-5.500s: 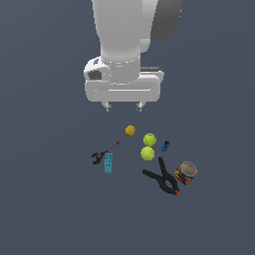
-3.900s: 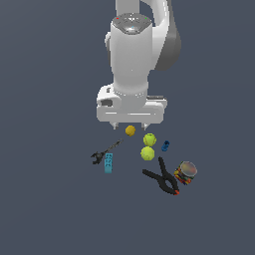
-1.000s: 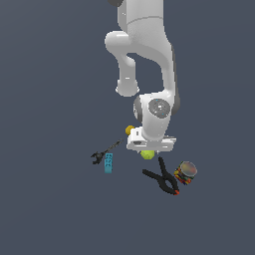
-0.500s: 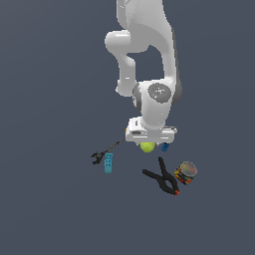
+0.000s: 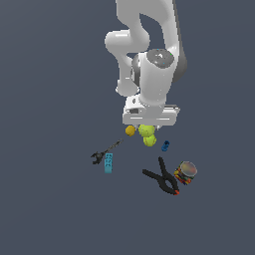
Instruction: Pick up a designated object from a clutter of objects.
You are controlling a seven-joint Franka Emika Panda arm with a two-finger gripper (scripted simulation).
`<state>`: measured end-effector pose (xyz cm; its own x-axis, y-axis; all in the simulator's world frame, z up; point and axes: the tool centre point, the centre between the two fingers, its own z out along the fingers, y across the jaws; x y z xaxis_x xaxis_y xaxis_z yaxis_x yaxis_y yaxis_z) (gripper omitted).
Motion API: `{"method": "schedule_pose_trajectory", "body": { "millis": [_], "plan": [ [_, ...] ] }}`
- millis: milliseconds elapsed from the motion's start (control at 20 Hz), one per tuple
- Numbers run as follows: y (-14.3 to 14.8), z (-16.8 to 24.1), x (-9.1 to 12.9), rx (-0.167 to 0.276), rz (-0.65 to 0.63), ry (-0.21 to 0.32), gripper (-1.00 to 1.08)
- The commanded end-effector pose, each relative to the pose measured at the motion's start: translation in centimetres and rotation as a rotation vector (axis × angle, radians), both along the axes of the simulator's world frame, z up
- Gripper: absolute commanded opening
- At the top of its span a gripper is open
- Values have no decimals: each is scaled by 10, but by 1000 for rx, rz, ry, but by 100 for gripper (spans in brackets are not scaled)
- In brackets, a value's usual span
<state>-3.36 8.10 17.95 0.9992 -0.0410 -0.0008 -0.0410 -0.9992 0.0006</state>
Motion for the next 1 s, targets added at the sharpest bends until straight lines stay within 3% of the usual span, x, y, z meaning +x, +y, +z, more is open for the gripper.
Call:
{"method": "schedule_pose_trajectory", "body": {
  "millis": [0,550,950],
  "plan": [
    [-3,24,-7,1,0,-1,-100],
    [-16,132,-38,2,0,-1,-100],
    [-24,190,-53,2,0,-1,-100]
  ]
}}
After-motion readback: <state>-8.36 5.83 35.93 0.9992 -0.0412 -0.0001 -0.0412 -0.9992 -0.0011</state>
